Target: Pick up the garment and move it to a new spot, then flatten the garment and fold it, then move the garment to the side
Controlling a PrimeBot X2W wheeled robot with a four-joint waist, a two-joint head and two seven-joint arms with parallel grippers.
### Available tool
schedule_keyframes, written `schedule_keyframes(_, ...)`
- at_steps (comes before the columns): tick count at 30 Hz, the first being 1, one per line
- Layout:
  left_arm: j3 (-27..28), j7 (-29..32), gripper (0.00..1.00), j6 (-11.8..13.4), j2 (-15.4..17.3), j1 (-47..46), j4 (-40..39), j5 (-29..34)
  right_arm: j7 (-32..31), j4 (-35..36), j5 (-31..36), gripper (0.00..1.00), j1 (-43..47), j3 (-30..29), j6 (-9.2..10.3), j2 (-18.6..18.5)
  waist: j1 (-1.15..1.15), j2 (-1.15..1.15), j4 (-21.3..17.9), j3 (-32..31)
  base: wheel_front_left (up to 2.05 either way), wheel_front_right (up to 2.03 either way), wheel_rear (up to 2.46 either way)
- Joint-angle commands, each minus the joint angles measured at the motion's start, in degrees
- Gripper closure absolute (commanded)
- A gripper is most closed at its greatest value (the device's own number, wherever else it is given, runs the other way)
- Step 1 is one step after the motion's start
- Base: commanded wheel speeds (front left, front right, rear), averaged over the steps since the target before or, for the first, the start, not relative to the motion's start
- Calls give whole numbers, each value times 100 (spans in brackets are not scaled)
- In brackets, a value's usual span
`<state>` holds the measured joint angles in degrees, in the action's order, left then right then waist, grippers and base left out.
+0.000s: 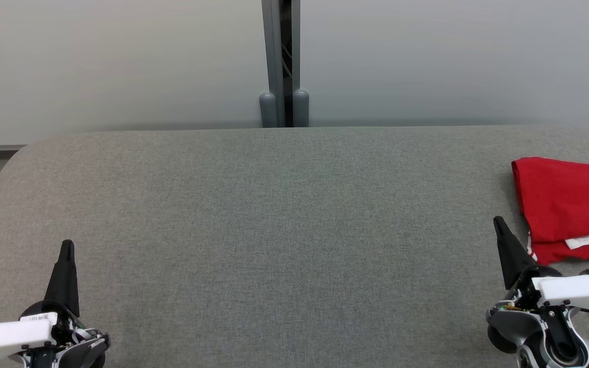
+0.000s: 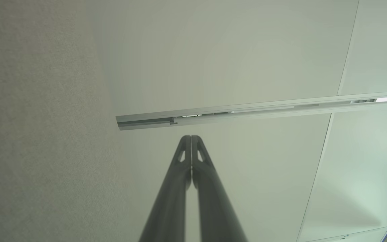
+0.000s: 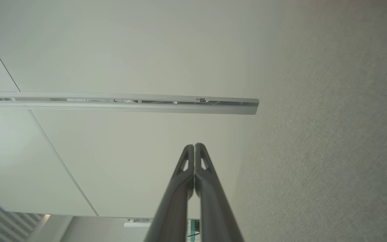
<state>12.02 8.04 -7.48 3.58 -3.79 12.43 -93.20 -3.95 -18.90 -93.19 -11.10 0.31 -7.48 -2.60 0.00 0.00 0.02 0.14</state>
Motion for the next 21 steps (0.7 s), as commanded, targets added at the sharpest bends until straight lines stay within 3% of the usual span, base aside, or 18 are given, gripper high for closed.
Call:
schedule_keyframes(1, 24, 10, 100, -26, 20, -93, 0, 29, -15, 21, -3, 100, -23, -18, -2, -52, 0, 0, 0, 0, 0, 0, 0)
schedule_keyframes(21, 41, 27, 100, -26, 10, -94, 0, 37, -15, 22, -3, 100, -23, -18, -2, -53, 0, 0, 0, 0, 0, 0, 0)
